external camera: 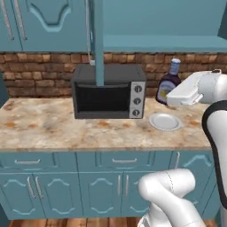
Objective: Move the hot dog bun to the plate on the dining table and place the condiment next to that plate. Then navigate to the fridge and take the sausage and place it on the plate as well.
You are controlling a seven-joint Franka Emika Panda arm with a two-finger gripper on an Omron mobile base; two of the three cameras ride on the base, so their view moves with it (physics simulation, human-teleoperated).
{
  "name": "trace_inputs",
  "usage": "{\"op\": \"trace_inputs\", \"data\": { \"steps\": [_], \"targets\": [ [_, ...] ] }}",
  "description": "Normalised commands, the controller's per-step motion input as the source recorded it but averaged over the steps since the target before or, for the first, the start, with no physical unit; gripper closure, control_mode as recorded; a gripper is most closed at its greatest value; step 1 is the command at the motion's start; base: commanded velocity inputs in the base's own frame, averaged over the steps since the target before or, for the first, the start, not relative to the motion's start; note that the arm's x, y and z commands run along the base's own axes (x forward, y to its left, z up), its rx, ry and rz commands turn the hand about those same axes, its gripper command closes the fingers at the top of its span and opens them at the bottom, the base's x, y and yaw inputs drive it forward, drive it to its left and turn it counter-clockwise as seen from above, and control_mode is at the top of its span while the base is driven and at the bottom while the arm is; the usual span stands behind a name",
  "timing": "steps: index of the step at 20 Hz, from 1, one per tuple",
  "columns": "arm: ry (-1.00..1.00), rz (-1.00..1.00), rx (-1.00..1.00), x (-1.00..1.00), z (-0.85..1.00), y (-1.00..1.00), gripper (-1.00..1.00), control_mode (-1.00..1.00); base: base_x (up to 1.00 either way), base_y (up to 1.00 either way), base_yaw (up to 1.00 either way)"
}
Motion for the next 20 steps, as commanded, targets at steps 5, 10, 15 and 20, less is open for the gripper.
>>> {"op": "trace_inputs", "data": {
  "steps": [5,10,15,20],
  "targets": [
    [0.0,0.0,0.0,0.0,0.0,0.0,1.0,1.0,-0.3,0.81,0.62],
    [0.0,0.0,0.0,0.0,0.0,0.0,1.0,1.0,-0.13,0.75,0.68],
    [0.0,0.0,0.0,0.0,0.0,0.0,1.0,1.0,-0.04,0.82,0.62],
    [0.0,0.0,0.0,0.0,0.0,0.0,1.0,1.0,0.11,0.78,0.52]
  ]
}}
